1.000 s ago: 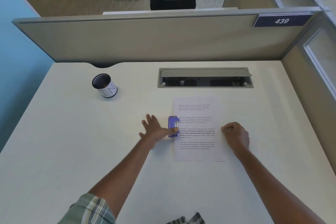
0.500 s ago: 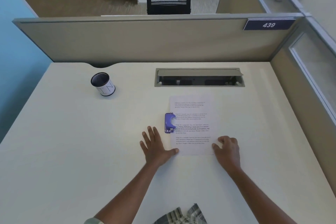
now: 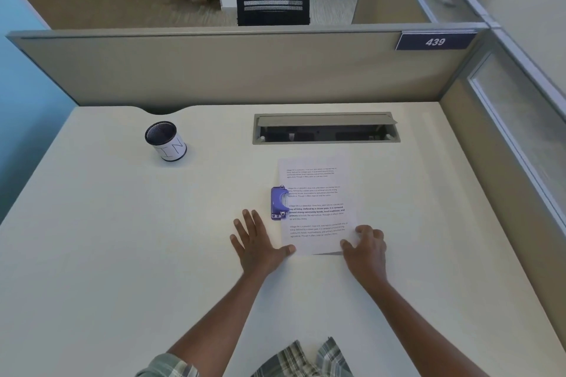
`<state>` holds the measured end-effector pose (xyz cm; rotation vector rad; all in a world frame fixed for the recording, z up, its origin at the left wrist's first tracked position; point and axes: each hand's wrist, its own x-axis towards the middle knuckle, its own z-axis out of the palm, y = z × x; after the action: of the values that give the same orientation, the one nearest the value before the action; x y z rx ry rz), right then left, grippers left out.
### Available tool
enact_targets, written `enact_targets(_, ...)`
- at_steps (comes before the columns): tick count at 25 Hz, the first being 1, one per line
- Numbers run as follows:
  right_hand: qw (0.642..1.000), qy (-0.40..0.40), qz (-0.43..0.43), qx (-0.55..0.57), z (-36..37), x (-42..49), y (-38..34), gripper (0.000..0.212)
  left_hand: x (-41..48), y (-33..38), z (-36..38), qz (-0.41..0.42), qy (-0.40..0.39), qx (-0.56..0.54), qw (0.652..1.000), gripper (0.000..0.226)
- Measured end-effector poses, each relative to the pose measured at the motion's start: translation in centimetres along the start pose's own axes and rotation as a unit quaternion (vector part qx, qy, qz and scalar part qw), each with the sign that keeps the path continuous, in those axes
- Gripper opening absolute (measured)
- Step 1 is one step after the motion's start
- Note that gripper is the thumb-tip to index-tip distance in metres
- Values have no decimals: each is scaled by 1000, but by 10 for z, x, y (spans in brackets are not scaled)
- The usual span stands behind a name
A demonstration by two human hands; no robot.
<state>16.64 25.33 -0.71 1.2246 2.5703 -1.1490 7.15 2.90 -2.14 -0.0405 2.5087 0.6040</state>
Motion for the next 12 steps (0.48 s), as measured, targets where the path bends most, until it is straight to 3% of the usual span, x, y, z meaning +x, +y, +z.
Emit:
enact_targets(7, 997, -6, 30, 77, 0, 17, -9, 77, 1, -1, 1, 2, 6, 7, 1000, 149)
enact_targets(12, 991, -29, 47, 118, -12, 48, -18, 36, 3, -2, 3, 2, 10, 11, 1000, 149)
